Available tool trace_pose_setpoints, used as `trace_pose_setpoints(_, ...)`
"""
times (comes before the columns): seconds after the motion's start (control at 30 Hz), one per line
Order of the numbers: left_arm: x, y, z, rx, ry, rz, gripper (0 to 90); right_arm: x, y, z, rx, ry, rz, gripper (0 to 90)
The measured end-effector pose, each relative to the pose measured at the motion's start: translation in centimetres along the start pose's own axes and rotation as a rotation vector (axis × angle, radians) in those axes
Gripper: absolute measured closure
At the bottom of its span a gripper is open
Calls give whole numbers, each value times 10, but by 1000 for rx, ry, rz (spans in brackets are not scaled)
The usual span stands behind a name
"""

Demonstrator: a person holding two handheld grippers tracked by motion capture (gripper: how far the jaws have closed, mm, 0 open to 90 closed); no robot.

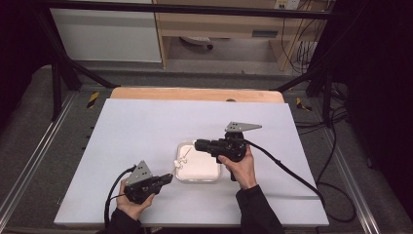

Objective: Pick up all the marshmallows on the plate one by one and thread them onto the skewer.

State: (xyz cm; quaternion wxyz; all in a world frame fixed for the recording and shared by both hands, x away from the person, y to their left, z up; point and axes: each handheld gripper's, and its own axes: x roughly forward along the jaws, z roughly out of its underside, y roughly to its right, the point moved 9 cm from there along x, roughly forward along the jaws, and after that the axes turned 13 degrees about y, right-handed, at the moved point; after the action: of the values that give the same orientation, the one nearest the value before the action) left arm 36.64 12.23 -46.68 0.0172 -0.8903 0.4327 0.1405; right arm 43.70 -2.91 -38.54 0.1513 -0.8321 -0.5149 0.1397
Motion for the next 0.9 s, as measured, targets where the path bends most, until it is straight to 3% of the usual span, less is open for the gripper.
trace_pose_setpoints(0.6,0,2,1,21,-4,19,889,7,0,11,48,-35,-43,793)
trace_pose_setpoints(0.9,2,4,4,71,-35,21,891,6,-5,14,61,-60,-78,818)
